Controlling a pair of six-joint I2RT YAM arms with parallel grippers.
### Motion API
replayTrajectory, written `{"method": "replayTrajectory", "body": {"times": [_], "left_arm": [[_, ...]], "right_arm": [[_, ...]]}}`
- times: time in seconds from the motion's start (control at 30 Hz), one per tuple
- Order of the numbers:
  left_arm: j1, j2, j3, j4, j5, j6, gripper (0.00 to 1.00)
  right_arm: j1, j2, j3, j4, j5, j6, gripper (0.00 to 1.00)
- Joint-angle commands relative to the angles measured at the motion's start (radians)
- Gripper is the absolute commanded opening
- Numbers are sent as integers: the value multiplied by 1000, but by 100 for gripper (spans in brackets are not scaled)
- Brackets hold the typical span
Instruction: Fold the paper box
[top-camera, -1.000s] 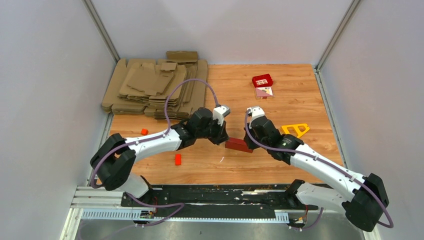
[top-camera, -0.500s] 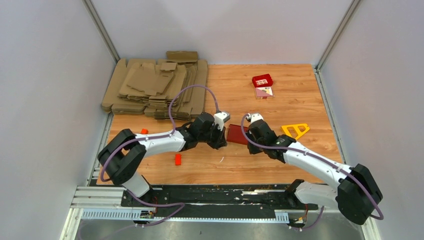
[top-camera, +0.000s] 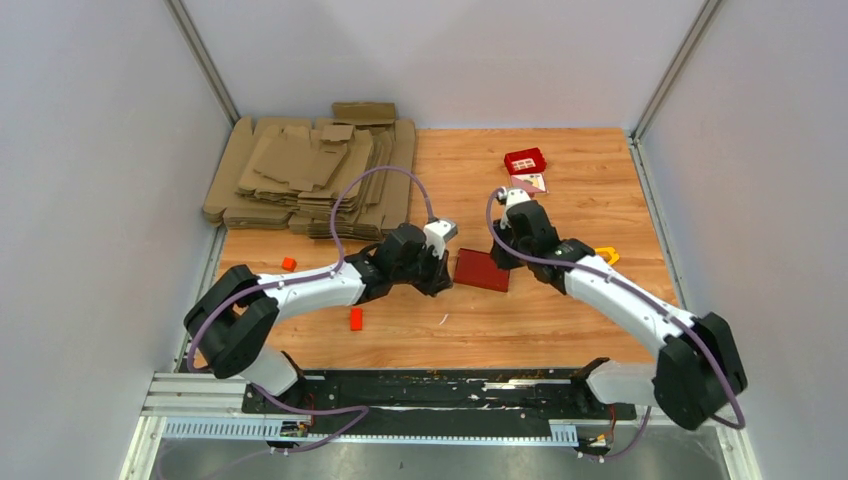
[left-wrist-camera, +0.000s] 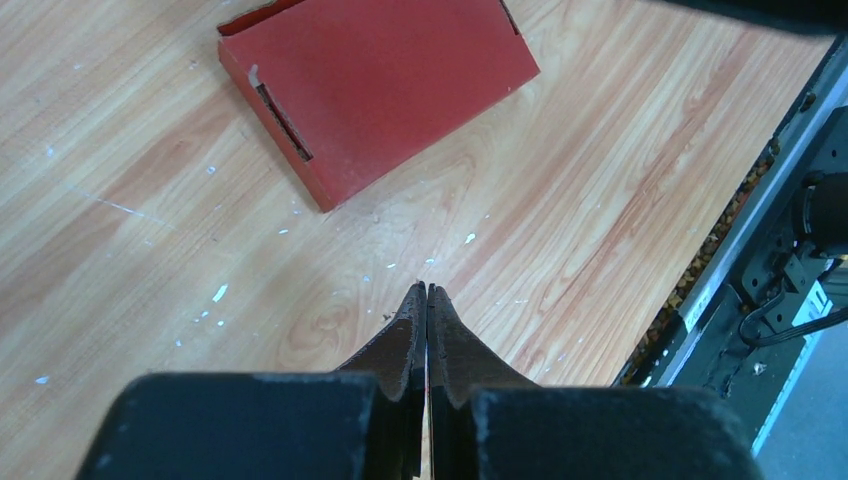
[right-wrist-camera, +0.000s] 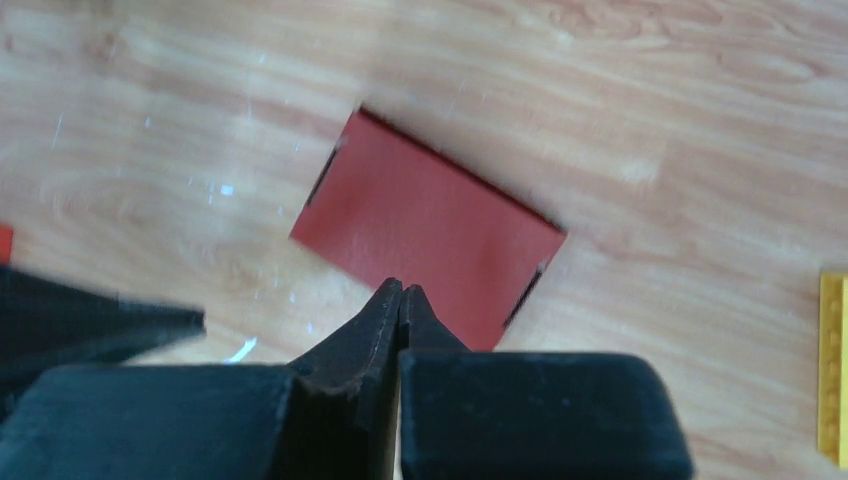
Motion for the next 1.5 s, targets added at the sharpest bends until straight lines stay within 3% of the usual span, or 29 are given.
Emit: {"method": "replayTrajectory", "body": {"times": [0.0,0.23,0.57,0.93,1.3,1.47], "left_arm": [[-42,38,-24,71,-43,-62,0],[-73,108,-64,216,-103,-170,0],[-72,228,-9,248,-124,-179,0],[-17,337,58,251,-112,-145,0],[39,319,63,183,-130,-84,0],[56,347,95,152,-88,-71,0]], "right_arm": [[-47,160,120,137,-42,-3,0],[-114,493,357,80,-110,-26,0],[-162,716,447,28,-270,-46,0],[-145,550,185,135,-426,8,0],[-121,370,18,174,-421,70,0],[-118,261,-26,187,-515,107,0]]}}
